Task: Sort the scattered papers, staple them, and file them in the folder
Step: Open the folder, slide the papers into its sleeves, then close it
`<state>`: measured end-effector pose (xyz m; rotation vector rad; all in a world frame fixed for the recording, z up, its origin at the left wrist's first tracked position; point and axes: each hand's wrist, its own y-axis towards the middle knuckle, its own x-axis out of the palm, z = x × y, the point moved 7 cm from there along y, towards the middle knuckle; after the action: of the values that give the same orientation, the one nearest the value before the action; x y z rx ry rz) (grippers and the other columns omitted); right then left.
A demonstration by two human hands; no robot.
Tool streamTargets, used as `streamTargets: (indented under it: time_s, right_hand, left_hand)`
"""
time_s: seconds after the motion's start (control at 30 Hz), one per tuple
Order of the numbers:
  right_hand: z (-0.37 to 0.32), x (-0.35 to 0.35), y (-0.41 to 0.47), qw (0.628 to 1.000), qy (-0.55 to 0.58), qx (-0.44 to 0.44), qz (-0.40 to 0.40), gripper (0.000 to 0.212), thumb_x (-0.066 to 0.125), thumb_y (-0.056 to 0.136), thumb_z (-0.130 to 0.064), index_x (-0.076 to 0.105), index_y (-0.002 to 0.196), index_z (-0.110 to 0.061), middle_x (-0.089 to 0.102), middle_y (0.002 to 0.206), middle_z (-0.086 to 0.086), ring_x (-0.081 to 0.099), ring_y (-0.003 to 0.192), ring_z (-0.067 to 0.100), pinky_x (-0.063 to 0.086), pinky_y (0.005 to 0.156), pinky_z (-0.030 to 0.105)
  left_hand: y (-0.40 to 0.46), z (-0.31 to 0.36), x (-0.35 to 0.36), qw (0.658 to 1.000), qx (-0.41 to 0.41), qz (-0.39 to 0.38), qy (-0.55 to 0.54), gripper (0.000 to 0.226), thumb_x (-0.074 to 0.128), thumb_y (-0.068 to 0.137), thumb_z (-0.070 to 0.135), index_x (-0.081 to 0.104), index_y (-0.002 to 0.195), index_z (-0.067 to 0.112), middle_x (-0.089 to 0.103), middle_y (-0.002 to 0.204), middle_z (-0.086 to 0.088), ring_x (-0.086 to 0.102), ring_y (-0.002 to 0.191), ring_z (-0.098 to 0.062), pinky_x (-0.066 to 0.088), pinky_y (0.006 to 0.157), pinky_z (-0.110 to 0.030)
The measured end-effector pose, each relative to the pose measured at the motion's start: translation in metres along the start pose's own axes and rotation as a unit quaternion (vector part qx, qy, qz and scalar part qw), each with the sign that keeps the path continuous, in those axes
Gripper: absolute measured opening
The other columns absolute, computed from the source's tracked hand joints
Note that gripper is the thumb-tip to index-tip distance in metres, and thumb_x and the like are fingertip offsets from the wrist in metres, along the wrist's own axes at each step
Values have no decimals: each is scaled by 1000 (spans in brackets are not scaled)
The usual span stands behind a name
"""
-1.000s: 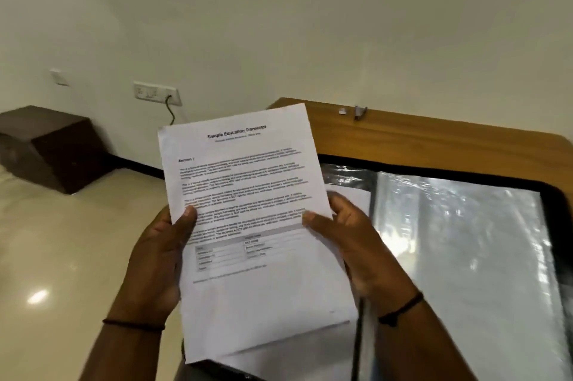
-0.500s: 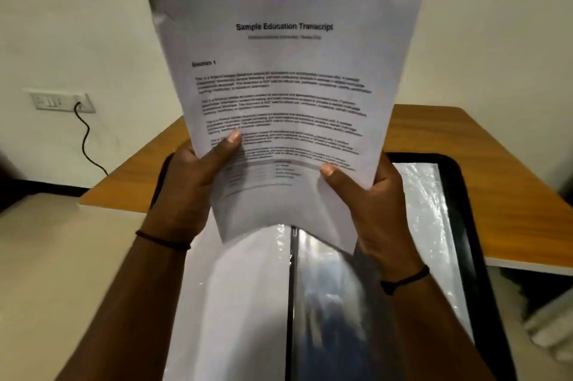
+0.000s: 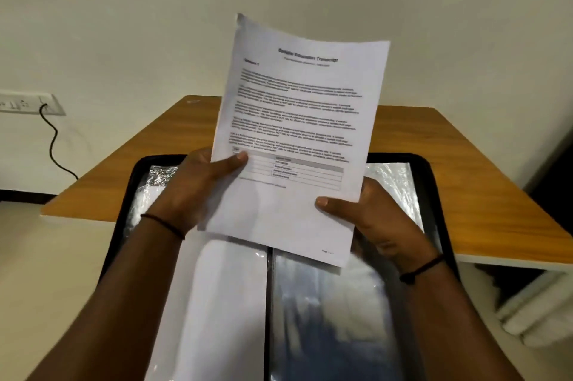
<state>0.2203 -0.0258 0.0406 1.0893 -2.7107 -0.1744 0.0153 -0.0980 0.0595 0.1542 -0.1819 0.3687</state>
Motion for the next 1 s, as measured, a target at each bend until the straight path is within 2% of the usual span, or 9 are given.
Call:
streamTargets:
  time_s: [0.13,0.27,0.4,0.5,0.6,0.67,0.7,0.87,1.0]
  right_hand:
    - [-5,-17,3,999,20,-9,38,36,60,85,12,64,117,-5,75,108,4,72,98,18,57,74,22]
    - [4,-31,3,998,29,33,49,40,63,84,10,64,121,-4,72,115,11,70,104,27,59,77,31]
    - [6,-44,4,996,6,57,65,40,68,83,5,66,121,-7,72,114,12,70,104,33,57,88,50]
    - [-7,-52,15,995,-16,36,91,40,69,82,4,64,120,-6,74,109,11,72,98,32,60,78,48]
    - [-27,-65,28,991,-8,-3,134,34,68,84,5,66,116,-4,75,106,12,73,94,30,60,66,35]
    - [-39,-75,39,989,-17,-27,146,31,68,84,5,67,113,-6,74,108,11,72,98,29,61,74,36]
    - [-46,-81,45,987,-31,-41,152,31,69,84,4,68,112,-7,74,110,10,71,102,28,60,81,39]
    - [-62,-100,68,981,-84,-54,168,29,75,81,-1,70,107,-11,73,112,11,70,104,28,55,94,47]
    - [-70,-108,77,980,-80,-58,175,28,76,81,-4,70,105,-16,75,108,7,71,101,27,58,87,46]
  left_hand:
    - [19,-3,1,998,-47,-40,24,33,62,89,15,66,120,6,72,117,-11,71,103,-27,60,82,-33]
    - [24,-16,3,999,-32,-19,32,28,60,92,9,65,119,0,73,114,-14,72,100,-30,61,76,-33]
    - [33,-6,6,993,-13,-34,109,28,63,92,19,67,114,4,75,107,-9,73,93,-28,60,70,-31]
    - [49,15,16,984,19,-40,172,29,65,92,28,68,111,6,75,105,-10,72,91,-28,60,74,-39]
    - [71,46,15,956,134,107,237,26,63,95,36,66,107,13,70,98,1,65,86,-13,51,74,-24]
    - [59,57,7,897,219,280,262,18,62,94,33,61,102,17,64,95,5,61,88,-13,45,75,-21]
    - [50,55,9,871,255,319,273,13,61,94,29,59,98,18,62,94,3,59,89,-18,44,77,-25]
    - [35,-14,67,816,323,165,450,6,61,89,21,64,89,16,61,88,0,54,83,-21,47,74,-41]
    - [35,-45,94,766,322,84,550,19,69,86,26,70,104,18,60,97,0,53,92,-25,43,76,-39]
